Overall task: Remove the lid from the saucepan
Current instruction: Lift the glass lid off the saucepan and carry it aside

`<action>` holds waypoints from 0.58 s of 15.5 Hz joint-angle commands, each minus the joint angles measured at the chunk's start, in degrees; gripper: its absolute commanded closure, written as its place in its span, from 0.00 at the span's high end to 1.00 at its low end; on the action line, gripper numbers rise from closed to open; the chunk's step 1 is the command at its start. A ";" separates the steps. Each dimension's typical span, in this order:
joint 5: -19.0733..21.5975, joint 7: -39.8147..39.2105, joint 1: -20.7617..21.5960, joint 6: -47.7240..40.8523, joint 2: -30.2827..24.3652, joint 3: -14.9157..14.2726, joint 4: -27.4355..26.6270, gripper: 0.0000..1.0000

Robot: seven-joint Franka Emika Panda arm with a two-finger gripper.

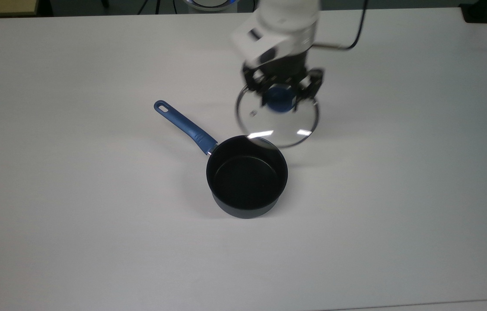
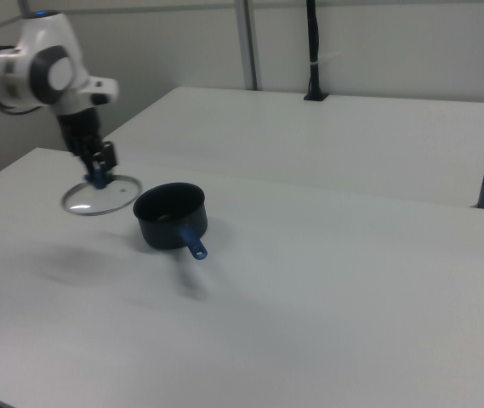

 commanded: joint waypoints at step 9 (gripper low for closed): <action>-1.39 0.05 2.18 3.16 -3.15 6.89 -15.68 0.46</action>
